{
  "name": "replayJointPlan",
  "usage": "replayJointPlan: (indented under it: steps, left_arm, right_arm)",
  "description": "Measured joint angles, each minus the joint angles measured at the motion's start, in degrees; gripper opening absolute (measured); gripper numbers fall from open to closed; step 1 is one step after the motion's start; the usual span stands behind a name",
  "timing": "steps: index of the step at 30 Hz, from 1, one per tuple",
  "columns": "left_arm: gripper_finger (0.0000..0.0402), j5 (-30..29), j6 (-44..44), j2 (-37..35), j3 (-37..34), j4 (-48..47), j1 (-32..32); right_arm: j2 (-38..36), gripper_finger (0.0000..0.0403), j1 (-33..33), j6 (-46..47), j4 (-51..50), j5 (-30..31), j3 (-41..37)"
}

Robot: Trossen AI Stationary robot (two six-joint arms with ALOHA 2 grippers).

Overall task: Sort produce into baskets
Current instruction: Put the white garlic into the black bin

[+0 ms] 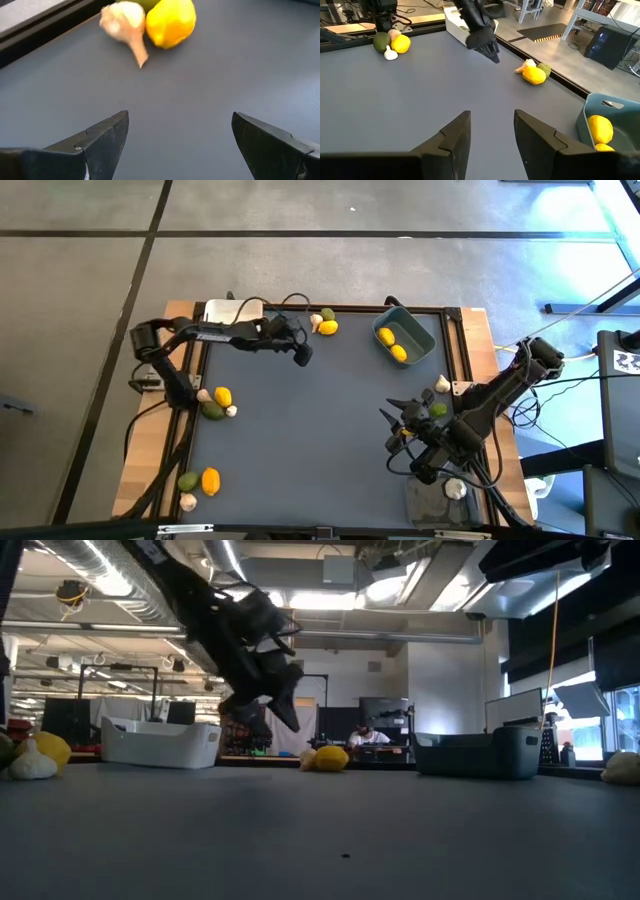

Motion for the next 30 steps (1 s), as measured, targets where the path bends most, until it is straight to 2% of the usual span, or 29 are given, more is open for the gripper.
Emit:
replayJointPlan:
  steps: [12,25,30]
  left_arm:
    - [0.0347,0.0,7.0,12.2,11.6,-2.6,3.5]
    - [0.0346,1.7,9.2,18.6,15.8,-2.6,7.0]
    - [0.0317,1.8,10.6,20.2,16.6,-2.0,7.6]
  right_arm:
    - [0.1,0.0151,0.0,-1.0,0.0,0.0,0.0]
    - [0.2,0.0151,0.0,-1.0,0.7,-0.2,-1.6]
    - [0.2,0.0151,0.0,-1.0,0.6,-0.2,-1.6]
